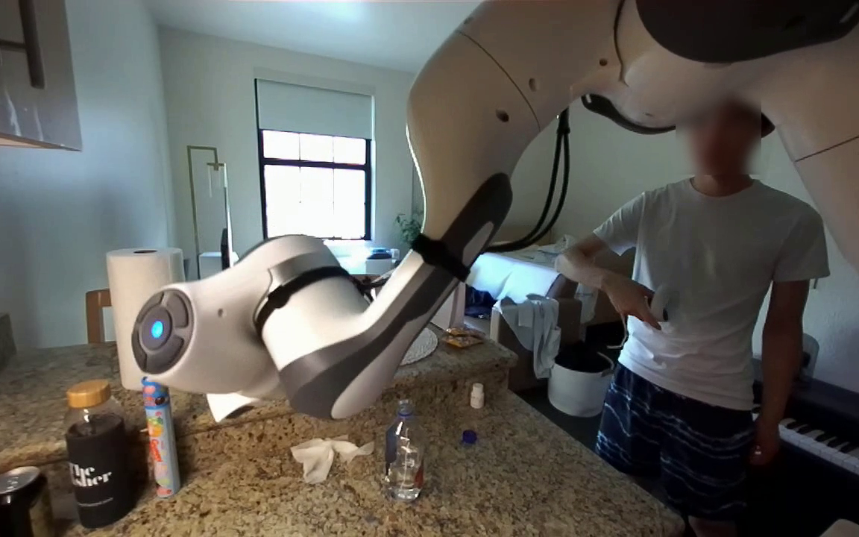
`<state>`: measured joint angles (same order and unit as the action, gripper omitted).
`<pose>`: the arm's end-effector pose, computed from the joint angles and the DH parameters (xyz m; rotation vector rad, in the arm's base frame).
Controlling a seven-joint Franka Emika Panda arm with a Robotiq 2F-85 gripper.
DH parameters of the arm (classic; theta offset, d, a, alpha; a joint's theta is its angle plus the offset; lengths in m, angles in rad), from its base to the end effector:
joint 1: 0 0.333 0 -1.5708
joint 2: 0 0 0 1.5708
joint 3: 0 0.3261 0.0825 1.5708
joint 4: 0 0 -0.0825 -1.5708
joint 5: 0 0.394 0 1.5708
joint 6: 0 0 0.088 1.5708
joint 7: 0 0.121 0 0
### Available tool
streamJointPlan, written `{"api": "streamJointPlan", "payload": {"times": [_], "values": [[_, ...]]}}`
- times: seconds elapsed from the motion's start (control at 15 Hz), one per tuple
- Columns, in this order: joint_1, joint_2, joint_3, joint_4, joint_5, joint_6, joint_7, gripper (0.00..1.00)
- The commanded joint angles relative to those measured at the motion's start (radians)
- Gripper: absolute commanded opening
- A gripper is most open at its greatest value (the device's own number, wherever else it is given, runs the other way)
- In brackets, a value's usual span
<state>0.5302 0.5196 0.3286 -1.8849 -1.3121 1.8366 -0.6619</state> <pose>0.4810 0.4020 0.2374 0.9083 1.9181 -0.3689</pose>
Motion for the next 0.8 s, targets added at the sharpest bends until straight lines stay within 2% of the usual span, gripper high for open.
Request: {"api": "streamJointPlan", "payload": {"times": [0.0,0.13,0.47,0.53,0.6,0.73], "values": [[-0.003,-0.047,-0.011,-0.170,-0.202,0.008,0.061,1.00],[-0.012,-0.066,-0.023,-0.241,-0.308,-0.027,0.090,1.00],[-0.077,-0.103,-0.020,-0.361,-0.323,-0.097,0.188,1.00],[-0.089,-0.111,-0.017,-0.373,-0.307,-0.104,0.190,1.00],[-0.091,-0.049,-0.012,-0.298,-0.310,-0.092,0.147,1.00],[-0.101,-0.063,-0.012,-0.326,-0.310,-0.095,0.162,1.00]]}}
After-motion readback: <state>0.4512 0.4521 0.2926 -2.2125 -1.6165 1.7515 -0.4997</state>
